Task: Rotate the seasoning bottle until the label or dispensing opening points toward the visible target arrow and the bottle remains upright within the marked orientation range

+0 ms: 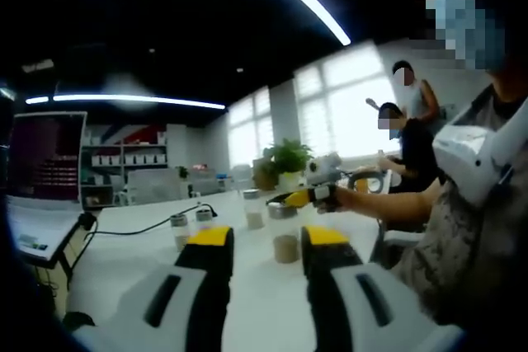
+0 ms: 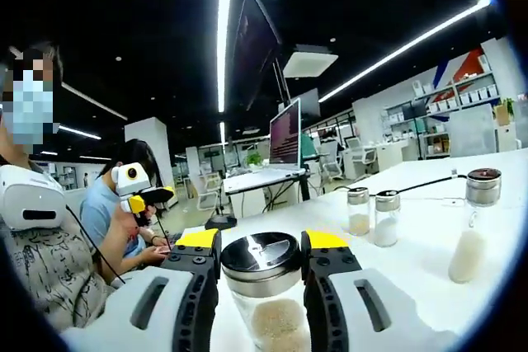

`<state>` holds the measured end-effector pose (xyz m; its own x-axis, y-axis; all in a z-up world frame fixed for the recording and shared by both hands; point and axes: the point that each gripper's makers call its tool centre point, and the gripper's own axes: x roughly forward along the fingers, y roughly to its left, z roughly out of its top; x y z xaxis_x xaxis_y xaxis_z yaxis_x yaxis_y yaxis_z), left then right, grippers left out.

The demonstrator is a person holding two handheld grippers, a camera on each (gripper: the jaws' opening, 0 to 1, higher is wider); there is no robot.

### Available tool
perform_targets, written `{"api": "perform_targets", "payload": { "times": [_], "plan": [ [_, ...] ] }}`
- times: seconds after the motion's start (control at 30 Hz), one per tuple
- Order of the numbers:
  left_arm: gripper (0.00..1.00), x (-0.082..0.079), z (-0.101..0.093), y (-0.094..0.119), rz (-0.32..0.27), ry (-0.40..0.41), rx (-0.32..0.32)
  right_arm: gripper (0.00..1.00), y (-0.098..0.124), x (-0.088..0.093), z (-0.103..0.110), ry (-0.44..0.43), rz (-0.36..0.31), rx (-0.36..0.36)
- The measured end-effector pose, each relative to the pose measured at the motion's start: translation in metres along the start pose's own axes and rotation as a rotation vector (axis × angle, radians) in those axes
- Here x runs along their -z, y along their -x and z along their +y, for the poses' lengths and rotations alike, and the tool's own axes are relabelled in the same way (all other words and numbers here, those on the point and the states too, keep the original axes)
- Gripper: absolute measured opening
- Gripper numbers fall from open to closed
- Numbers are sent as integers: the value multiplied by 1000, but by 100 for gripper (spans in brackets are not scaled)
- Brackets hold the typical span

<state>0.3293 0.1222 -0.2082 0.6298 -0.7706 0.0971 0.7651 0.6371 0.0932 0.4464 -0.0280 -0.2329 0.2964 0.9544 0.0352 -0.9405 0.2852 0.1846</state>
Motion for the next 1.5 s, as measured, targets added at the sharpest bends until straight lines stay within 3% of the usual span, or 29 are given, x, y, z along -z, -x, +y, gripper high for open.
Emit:
{"api": "perform_targets", "payload": {
  "times": [0.3, 0.4, 0.43, 0.53, 0.67, 0.83, 1.1, 1.23, 1.33, 1.5],
  "plan": [
    [34, 2, 1, 0, 4, 1, -5, 39, 1, 2, 4, -19, -12, -30],
    [34, -1, 0, 0, -1, -9, -6, 40, 2, 3, 6, 12, -52, -22],
    [34, -2, -1, 0, -5, -13, -8, 43, 4, 5, 6, 9, -60, -14],
    [34, -4, -1, 0, -13, -18, -8, 68, 10, -5, 3, -33, -154, 31],
    [34, -3, 1, -1, -9, -17, -8, 57, 20, -12, 8, -19, -172, 45],
    [34, -1, 2, -2, -4, -13, -7, 55, 37, -34, 7, 64, -234, 182],
    [34, -3, 2, -1, -10, -12, -9, 46, 78, -59, -1, 198, -265, 329],
    [34, -4, 2, 0, -16, -5, -13, 38, 106, -71, -6, 203, -323, 427],
    [34, -4, 2, 0, -19, -3, -19, 33, 137, -76, -14, 221, -358, 550],
    [34, -6, 6, 1, -29, 3, -39, 28, 177, -75, -20, 168, -414, 649]
  ]
}}
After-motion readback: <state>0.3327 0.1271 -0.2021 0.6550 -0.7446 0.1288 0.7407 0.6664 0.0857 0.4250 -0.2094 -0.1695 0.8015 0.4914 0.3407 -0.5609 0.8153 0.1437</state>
